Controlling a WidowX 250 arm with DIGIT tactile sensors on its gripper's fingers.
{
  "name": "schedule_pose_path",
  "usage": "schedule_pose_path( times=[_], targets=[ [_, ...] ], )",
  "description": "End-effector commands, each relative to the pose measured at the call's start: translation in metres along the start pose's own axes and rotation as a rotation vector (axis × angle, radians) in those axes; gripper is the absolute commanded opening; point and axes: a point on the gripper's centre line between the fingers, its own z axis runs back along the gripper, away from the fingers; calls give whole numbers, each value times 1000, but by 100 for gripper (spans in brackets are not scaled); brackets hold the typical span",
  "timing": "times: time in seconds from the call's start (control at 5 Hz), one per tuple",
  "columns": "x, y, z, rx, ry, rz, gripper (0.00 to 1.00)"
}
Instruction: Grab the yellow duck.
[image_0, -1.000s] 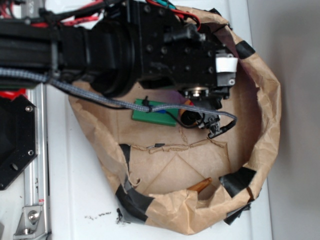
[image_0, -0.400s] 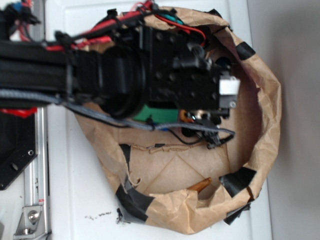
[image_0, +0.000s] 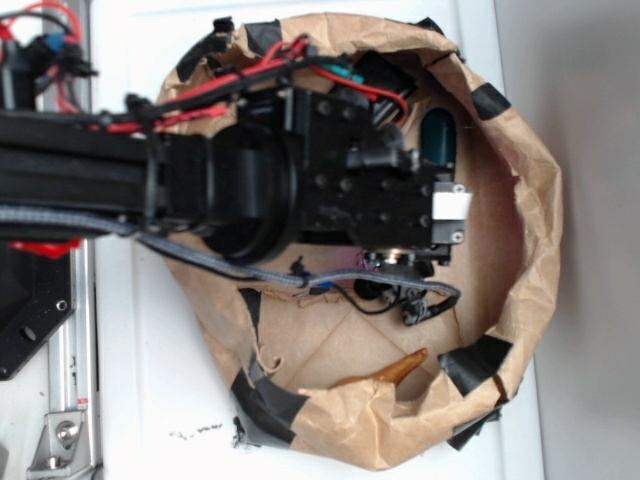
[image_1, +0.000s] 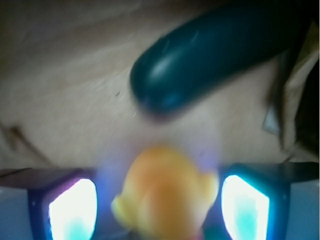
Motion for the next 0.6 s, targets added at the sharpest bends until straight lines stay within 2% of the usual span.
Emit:
schedule_pose_path(
  times=[0.0,0.4],
  targets=[
    [0,-4,10,-16,-34,-85,0],
    [15,10,19,20,-63,-56,0]
  ],
)
